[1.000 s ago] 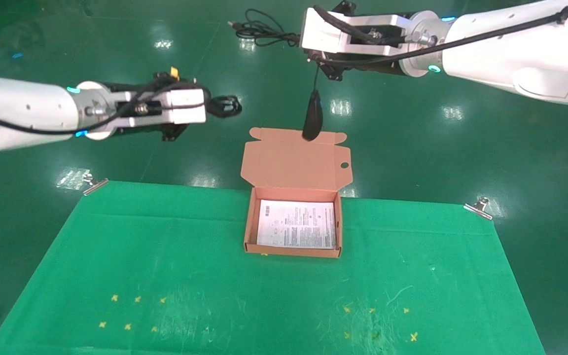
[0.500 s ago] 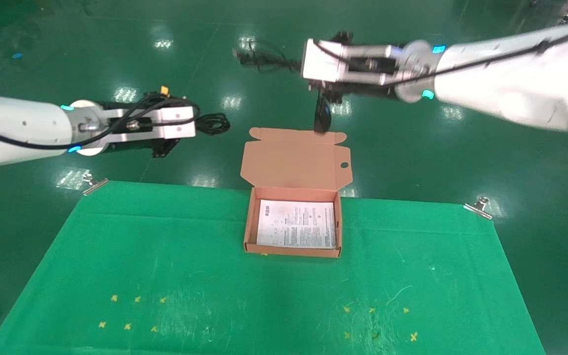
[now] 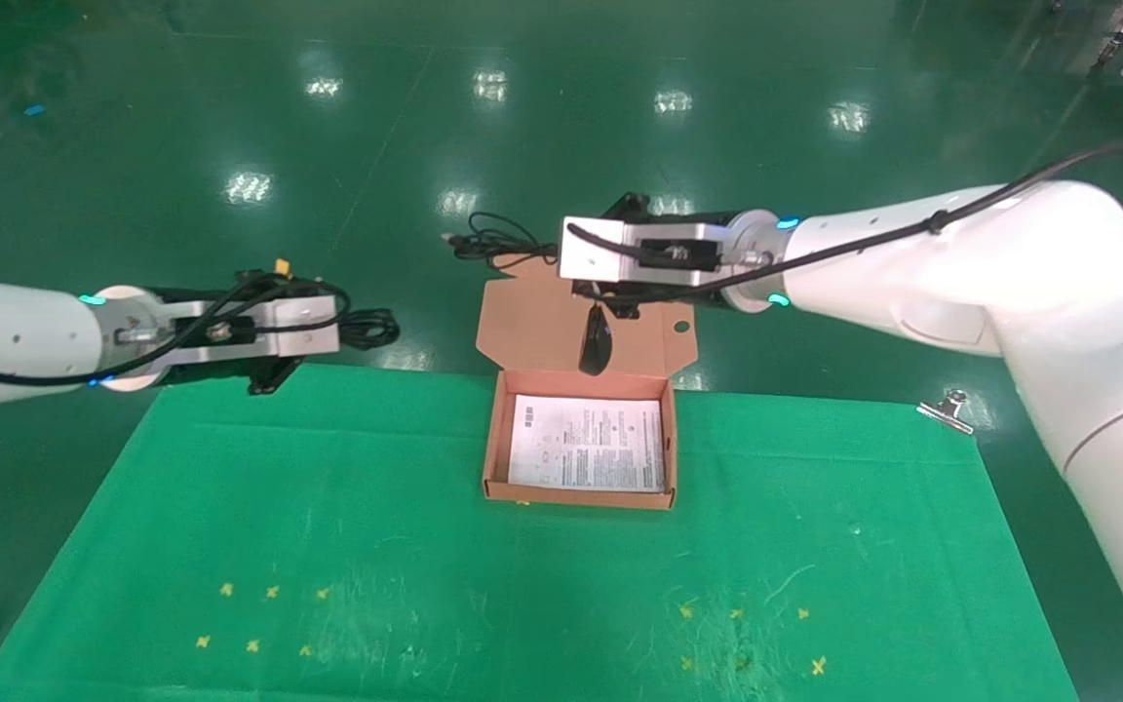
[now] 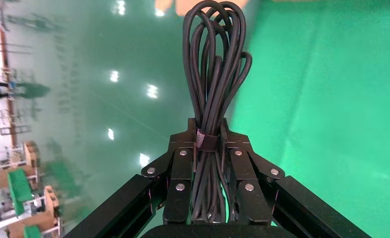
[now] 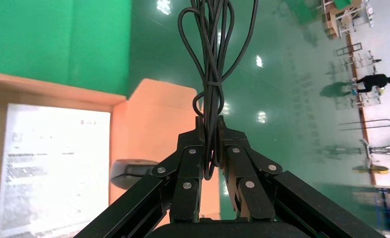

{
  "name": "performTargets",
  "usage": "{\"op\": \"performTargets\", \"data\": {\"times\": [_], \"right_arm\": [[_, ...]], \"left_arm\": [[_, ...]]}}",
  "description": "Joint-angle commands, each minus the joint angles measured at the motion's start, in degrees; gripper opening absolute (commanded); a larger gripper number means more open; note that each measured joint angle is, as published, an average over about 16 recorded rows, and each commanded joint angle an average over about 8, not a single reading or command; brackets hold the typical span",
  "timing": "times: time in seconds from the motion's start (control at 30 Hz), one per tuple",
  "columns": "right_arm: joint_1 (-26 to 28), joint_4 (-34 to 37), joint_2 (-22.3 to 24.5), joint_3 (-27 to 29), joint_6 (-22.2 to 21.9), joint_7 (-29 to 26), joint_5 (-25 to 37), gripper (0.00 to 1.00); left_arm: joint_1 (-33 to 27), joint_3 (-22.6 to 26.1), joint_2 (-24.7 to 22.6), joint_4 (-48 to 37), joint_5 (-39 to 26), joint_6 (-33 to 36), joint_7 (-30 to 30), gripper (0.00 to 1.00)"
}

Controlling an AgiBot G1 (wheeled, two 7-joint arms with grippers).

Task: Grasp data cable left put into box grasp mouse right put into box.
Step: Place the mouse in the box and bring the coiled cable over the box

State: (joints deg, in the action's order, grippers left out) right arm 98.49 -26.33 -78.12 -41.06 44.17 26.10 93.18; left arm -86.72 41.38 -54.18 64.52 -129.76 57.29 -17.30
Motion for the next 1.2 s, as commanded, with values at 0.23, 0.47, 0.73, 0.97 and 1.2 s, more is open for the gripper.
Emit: {"op": "performTargets", "data": {"times": [0.23, 0.47, 0.73, 0.97, 1.2], "right_arm": [[-1.72, -1.75, -0.28, -4.15, -2.11, -1.91, -2.58, 0.00], [-3.43, -4.49, -0.46, -9.59, -3.81, -4.80, -6.38, 0.00], [-5.04, -7.11, -0.57, -16.50, -6.40, -8.59, -11.50, 0.00], [-6.18, -5.21, -0.52, -21.82, -9.36, -13.64, -15.28, 0.00], [-6.95, -0.58, -0.41, -26.04, -10.90, -21.10, -18.03, 0.00]], "left_arm": [[1.11, 0.34, 2.27, 1.96, -1.75, 2.56, -2.26, 0.00], [1.60, 0.39, 2.98, 3.75, -2.81, 3.64, -4.04, 0.00], [1.83, 0.40, 3.10, 4.50, -3.25, 3.86, -4.75, 0.00], [1.88, 0.39, 3.13, 4.69, -3.36, 3.92, -4.92, 0.00], [1.90, 0.39, 3.14, 4.75, -3.39, 3.93, -4.98, 0.00]]}}
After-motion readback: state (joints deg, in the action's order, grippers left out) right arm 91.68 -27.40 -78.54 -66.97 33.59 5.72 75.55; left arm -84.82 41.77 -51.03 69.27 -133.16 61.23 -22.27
